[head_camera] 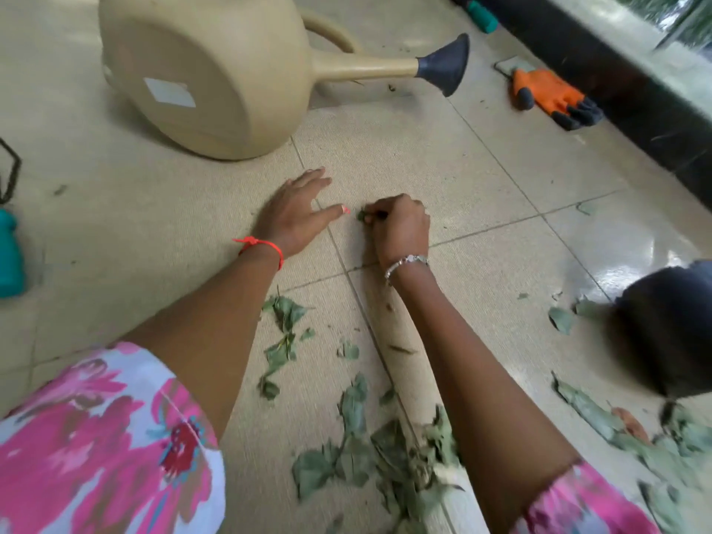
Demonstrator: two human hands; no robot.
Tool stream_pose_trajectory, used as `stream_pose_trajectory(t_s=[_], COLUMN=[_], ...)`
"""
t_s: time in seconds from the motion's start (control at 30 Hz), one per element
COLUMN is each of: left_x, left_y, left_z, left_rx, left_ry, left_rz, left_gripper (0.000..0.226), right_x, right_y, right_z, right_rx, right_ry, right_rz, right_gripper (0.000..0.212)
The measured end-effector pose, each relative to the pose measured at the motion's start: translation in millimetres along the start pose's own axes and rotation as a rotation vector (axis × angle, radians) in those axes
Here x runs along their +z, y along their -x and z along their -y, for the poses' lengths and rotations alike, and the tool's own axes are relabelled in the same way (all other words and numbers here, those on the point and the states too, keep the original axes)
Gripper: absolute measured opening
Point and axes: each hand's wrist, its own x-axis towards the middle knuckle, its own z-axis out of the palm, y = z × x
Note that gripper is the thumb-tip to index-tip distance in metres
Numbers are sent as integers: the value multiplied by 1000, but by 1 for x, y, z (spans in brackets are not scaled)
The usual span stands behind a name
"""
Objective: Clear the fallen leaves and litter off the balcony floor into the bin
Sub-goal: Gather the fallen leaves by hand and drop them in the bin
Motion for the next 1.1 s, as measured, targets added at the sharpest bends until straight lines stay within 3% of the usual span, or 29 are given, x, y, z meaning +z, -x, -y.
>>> stream_pose_trajectory(t_s=[0.2,0.5,0.6,0.73,0.83,1.0,1.1], left_x=[3,14,19,22,26,45,50], left_y=[69,166,191,207,216,227,225], left_z=[-13,-37,-45,-51,-61,-79,-82], left_rx=[-47,-112,-106,-99,-122,-118,-129], left_ry=[364,454,456,454,483,473,478], left_rz=[44,22,18,2,-9,-19,-41], left_gripper=[41,60,63,49,48,58,56], right_x=[-7,-33,-45,-71,-91,-112,-106], right_y=[49,152,178,197,199,198,213], right_z=[-2,-2,-9,-36,-75,-137,-139], right_rx=[-62,-219,-243,-109,26,219,95], right_ry=[148,119,-23,-227,-80,217,227], right_rz=[127,255,324,115,-54,-41,74], right_gripper=[28,28,25,29,40,66,70])
